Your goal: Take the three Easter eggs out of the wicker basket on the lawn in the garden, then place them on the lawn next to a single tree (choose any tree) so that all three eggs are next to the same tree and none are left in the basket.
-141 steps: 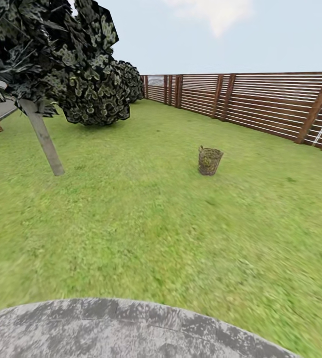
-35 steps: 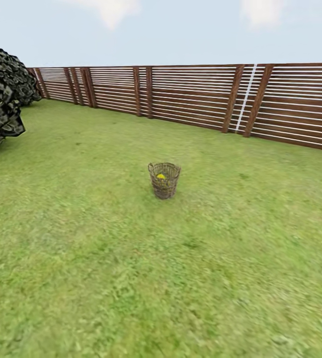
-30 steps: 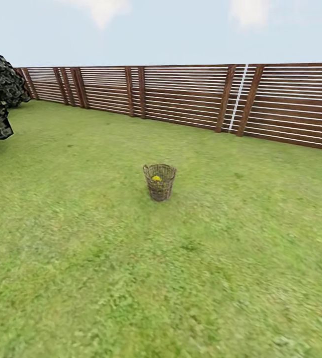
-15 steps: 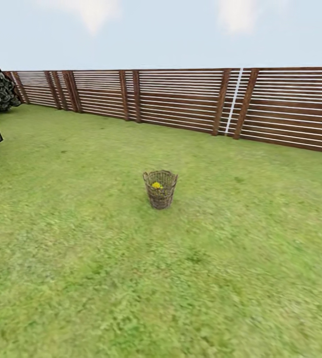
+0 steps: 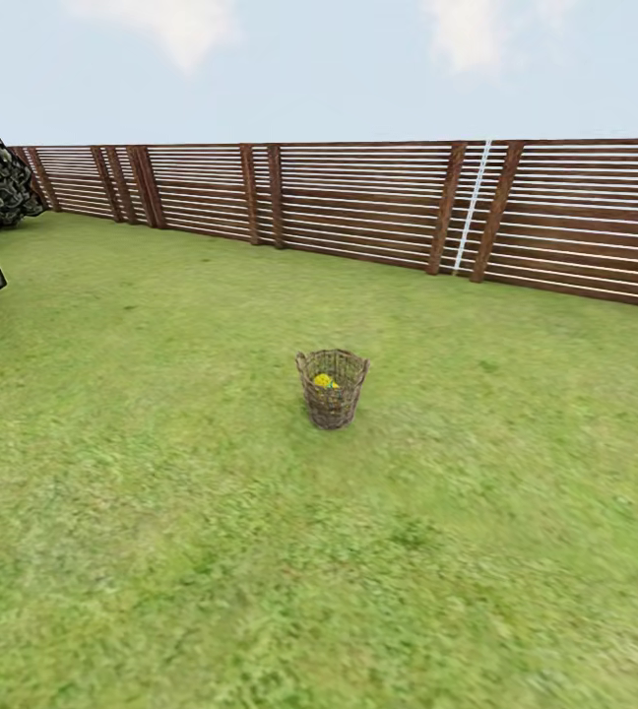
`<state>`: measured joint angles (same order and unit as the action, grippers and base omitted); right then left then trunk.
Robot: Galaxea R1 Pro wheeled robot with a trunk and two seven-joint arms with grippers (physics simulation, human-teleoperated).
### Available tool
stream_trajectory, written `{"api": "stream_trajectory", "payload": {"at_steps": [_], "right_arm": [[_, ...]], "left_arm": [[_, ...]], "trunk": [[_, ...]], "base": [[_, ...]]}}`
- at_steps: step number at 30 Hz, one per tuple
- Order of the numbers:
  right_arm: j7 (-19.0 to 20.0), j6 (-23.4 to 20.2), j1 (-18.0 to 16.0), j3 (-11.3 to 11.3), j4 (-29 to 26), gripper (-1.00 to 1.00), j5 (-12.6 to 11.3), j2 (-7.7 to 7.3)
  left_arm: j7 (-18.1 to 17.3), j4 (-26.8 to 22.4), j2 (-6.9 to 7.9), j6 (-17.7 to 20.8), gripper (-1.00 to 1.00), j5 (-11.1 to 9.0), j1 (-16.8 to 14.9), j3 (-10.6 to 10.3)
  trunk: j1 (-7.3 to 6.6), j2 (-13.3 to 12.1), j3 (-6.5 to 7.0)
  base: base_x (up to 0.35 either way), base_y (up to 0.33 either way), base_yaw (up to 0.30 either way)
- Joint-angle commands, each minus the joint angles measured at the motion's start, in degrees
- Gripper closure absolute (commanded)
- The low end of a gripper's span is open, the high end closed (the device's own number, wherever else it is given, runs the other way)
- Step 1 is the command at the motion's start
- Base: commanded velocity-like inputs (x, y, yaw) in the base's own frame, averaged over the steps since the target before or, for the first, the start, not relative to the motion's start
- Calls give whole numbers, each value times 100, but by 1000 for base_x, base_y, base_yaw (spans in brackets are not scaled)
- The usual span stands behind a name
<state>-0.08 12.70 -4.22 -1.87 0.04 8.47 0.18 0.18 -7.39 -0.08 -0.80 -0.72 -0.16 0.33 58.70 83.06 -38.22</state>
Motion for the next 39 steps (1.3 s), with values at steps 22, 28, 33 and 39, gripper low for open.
{"api": "stream_trajectory", "payload": {"at_steps": [22,28,33,39], "right_arm": [[-1,22,-5,-15,1,-100,14,-1],[-1,22,-4,-15,4,-100,14,-1],[-1,21,-5,-15,2,-100,14,-1],[-1,20,-4,-15,2,-100,14,-1]], "left_arm": [[-1,0,-1,-8,-100,-7,-3,2],[-1,0,-1,-8,-100,-7,-2,2],[-1,0,-1,-8,-100,-7,-2,2],[-1,0,-1,-8,-100,-8,-3,2]], "trunk": [[3,2,-4],[3,2,-4],[3,2,-4],[3,2,-4]], "base": [[293,155,0],[293,158,-56],[293,203,-127],[292,227,-123]]}}
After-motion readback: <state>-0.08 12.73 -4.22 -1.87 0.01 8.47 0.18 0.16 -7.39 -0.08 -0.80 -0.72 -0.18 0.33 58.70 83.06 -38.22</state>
